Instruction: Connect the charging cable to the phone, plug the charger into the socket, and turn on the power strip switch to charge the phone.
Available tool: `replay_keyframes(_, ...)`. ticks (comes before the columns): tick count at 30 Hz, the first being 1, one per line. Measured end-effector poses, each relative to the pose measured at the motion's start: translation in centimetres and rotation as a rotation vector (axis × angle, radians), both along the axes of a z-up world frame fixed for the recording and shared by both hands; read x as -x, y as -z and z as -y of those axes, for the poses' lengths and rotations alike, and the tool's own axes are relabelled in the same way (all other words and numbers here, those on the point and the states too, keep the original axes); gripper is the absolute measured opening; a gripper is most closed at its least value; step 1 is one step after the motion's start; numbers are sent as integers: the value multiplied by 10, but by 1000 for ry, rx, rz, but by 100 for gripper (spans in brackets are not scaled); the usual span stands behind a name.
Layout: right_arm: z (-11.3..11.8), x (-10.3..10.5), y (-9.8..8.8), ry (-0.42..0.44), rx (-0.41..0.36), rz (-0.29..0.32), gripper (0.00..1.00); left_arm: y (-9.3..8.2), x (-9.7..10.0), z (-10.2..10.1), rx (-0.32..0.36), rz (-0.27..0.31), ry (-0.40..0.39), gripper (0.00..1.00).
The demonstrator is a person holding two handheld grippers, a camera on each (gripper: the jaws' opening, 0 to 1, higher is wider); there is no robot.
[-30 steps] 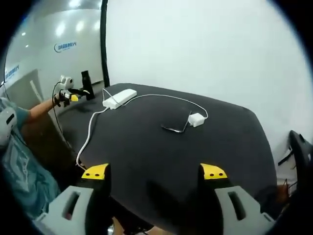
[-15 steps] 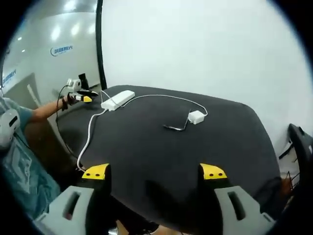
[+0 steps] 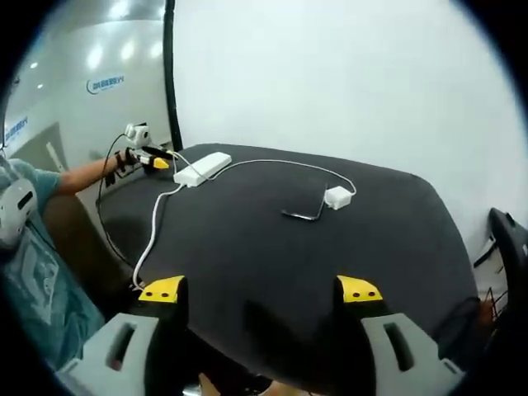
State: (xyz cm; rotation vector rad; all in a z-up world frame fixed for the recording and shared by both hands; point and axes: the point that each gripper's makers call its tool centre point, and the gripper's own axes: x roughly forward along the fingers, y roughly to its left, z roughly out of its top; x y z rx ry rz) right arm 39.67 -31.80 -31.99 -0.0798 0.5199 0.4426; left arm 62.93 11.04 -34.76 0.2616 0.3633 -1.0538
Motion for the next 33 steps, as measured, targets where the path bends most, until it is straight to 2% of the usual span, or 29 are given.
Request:
replay_keyframes(3, -2, 1, 1, -3, 3, -2, 68, 1, -9, 3, -8, 3, -3, 26)
replay_keyframes(8, -3, 2, 4, -4, 2, -4, 68, -5, -18, 3, -11, 5, -57, 4)
replay_keyframes(10, -2, 3, 5, -6, 1, -3, 68, -7, -20, -1, -13, -31, -79, 1)
replay_keyframes(12, -1, 4, 6, -8, -4, 0, 67, -15, -17, 1, 27, -66, -102, 0)
replay_keyframes(14, 0, 5, 7, -9, -9, 4, 67, -25, -17, 1, 57, -58, -115, 0)
replay_keyframes(16, 2, 6, 8, -12, -16, 8, 67, -29, -12, 0, 83, -78, -159, 0)
replay_keyframes(18, 2, 6, 9, -17, -23, 12, 67, -32, -10, 0, 94, -111, -218, 0)
replay_keyframes(20, 4, 7, 11, -23, -30, 16, 67, -37, -6, 6, 133, -158, -260, 0)
replay_keyframes(21, 5, 7, 11, -25, -33, 18, 67, -38, 0, 12, 153, -182, -301, 0)
replay_keyframes(22, 5, 8, 12, -29, -39, 22, 66, -42, 5, 18, 171, -181, -290, 0)
replay_keyframes(23, 5, 8, 13, -32, -44, 24, 66, -46, 10, 24, 215, -204, -323, 0)
replay_keyframes(25, 5, 9, 15, -40, -54, 29, 66, -49, 19, 34, 224, -196, -324, 0)
replay_keyframes(29, 8, 8, 13, -65, -80, 51, 66, -54, 36, 56, 305, -233, -404, 0)
replay_keyframes(33, 5, 6, 5, -96, -121, 87, 65, -49, 45, 69, 359, -226, -521, 0)
